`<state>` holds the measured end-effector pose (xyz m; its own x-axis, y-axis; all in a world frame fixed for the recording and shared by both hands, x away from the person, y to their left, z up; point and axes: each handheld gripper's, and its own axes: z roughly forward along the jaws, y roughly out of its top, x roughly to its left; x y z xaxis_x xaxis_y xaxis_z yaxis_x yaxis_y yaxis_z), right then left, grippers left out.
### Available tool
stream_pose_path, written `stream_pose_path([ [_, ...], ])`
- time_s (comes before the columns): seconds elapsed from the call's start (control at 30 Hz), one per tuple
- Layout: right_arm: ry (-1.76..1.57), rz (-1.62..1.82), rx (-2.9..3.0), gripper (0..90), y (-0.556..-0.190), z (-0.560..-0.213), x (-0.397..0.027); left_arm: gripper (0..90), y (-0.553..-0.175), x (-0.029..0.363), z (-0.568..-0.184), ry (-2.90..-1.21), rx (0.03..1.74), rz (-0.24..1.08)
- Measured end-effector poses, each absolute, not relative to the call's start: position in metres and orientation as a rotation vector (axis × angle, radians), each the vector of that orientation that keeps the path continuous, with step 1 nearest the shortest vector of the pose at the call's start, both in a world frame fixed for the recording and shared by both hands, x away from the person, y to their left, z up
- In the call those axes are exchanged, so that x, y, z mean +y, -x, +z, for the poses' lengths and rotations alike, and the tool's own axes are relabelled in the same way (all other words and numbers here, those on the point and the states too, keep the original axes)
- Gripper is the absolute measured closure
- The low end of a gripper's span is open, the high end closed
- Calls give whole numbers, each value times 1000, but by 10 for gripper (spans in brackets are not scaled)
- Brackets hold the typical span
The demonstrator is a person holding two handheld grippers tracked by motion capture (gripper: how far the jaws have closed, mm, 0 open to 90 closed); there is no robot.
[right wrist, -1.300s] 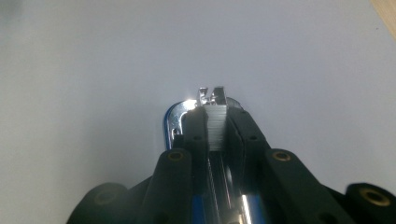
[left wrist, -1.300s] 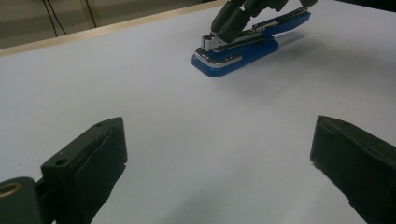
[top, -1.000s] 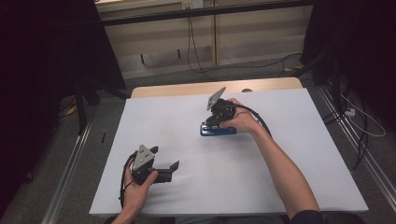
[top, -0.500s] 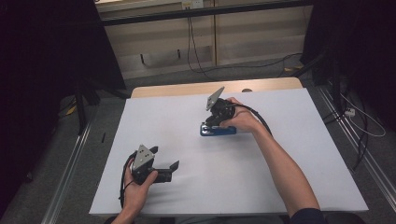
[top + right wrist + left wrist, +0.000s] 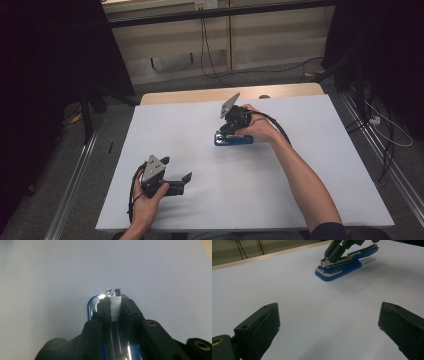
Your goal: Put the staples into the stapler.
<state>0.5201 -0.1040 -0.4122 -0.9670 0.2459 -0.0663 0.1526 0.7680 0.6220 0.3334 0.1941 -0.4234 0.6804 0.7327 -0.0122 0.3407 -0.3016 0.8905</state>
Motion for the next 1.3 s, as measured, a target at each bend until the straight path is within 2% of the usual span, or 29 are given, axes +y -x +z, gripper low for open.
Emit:
stream_pose_path([
  [0.13, -332, 963, 2811, 755, -520, -411, -105, 40, -334, 195, -423, -1902, 837, 500],
  [0.93, -342, 979, 2810, 767, -520, -412, -104, 40, -333, 194, -423, -1904, 838, 497],
  [1.17, -406, 993, 2802, 684, -520, -413, -107, 40, -334, 194, -424, -1904, 838, 496],
  [1.3, -483, 1042, 2755, 586, -518, -412, -112, 40, -334, 194, -424, -1904, 838, 494],
])
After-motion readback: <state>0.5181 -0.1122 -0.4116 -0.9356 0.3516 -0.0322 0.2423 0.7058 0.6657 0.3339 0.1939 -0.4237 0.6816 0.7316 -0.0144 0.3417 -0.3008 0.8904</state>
